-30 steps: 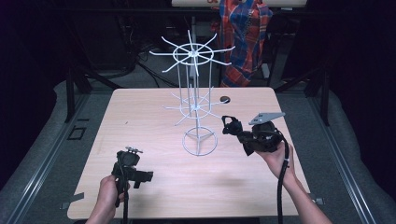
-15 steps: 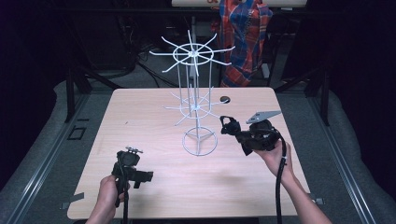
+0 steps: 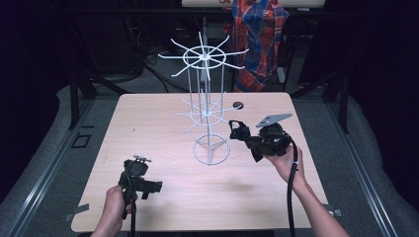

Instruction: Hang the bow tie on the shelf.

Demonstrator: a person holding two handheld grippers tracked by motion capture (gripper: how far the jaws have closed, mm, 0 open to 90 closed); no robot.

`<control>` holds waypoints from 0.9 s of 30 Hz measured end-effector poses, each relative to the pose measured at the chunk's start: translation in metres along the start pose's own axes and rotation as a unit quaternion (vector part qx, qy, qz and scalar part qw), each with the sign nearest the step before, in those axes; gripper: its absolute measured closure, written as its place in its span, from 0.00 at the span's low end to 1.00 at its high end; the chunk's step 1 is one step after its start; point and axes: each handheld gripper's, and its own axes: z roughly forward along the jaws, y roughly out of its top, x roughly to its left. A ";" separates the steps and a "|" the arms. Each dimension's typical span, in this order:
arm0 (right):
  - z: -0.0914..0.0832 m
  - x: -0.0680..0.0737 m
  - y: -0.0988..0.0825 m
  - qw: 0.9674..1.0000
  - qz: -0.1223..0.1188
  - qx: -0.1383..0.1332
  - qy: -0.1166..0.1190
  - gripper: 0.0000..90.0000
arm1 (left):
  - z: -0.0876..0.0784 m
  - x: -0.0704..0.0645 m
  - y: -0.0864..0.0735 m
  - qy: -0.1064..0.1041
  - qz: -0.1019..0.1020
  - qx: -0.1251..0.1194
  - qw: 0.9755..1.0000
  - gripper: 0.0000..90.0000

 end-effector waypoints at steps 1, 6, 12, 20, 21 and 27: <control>0.001 0.000 0.000 1.000 0.002 -0.003 0.002 0.81 | 0.000 0.000 0.000 0.000 0.000 0.000 1.000 0.22; 0.004 0.000 0.004 1.000 0.008 -0.004 0.006 0.81 | 0.000 0.000 0.000 -0.001 0.000 0.000 1.000 0.22; 0.009 -0.004 0.007 1.000 0.018 -0.009 0.011 0.81 | 0.001 0.000 0.000 0.001 -0.001 0.003 1.000 0.22; 0.016 0.000 0.012 1.000 0.019 -0.010 0.014 0.81 | 0.000 0.000 0.000 0.001 -0.001 0.001 1.000 0.22; 0.016 0.000 0.013 1.000 0.020 -0.012 0.015 0.81 | 0.000 -0.001 0.000 0.001 0.000 0.001 1.000 0.22; 0.023 0.002 0.016 1.000 0.021 -0.009 0.022 0.81 | 0.000 0.000 0.000 0.001 -0.001 0.001 1.000 0.22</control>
